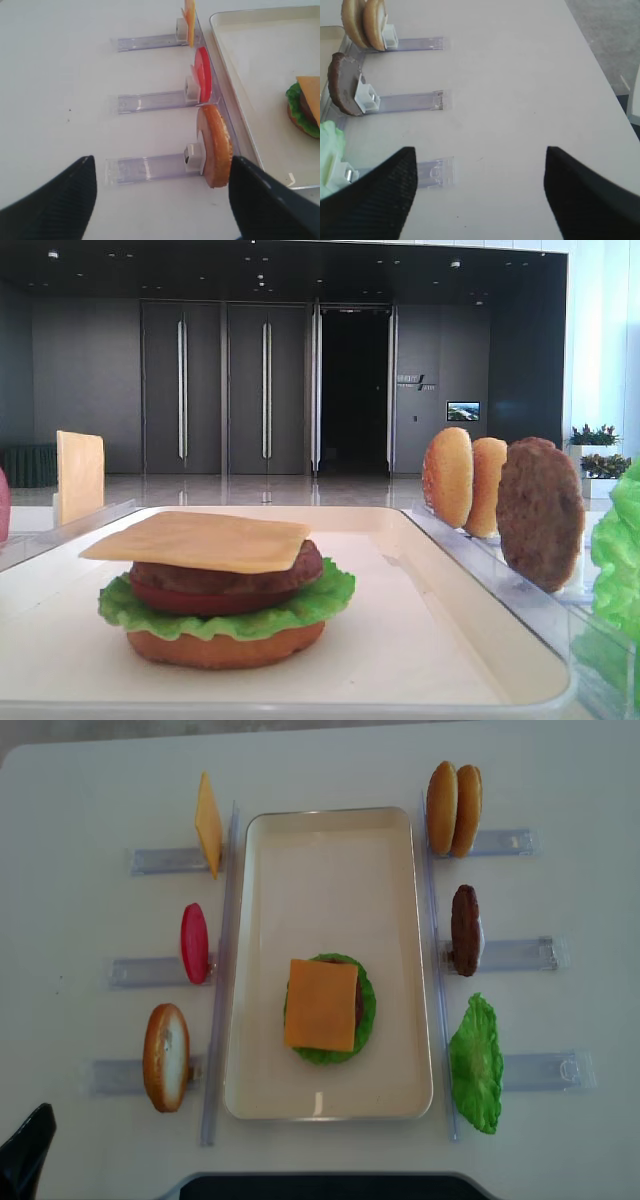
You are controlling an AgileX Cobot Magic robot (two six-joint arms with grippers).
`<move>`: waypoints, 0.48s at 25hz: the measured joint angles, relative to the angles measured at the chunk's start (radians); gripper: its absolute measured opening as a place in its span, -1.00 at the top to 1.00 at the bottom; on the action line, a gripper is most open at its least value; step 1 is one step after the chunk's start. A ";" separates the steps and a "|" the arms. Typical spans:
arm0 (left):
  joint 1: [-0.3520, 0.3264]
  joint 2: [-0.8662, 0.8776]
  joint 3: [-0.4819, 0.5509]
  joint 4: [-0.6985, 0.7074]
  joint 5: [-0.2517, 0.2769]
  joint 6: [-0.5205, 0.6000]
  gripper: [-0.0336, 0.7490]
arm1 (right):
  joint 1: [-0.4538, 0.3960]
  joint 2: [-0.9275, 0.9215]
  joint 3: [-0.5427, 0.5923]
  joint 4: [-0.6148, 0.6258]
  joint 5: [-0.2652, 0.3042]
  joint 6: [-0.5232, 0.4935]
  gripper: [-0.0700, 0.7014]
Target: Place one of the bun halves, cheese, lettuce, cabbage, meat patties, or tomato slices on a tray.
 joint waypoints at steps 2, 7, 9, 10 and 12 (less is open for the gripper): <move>0.000 0.000 0.000 0.000 0.000 0.000 -0.69 | 0.000 0.000 0.000 0.000 0.000 0.000 -0.56; 0.000 0.000 0.000 0.000 0.000 0.000 -0.69 | 0.000 0.000 0.000 0.000 0.000 0.000 -0.56; 0.000 0.000 0.000 0.000 0.000 0.000 -0.69 | 0.000 0.000 0.000 0.000 0.000 0.000 -0.56; 0.000 0.000 0.000 0.000 0.000 0.000 -0.69 | 0.000 0.000 0.000 0.000 0.000 0.000 -0.56; 0.000 0.000 0.000 0.000 0.000 0.000 -0.69 | 0.000 0.000 0.000 0.000 0.000 0.000 -0.56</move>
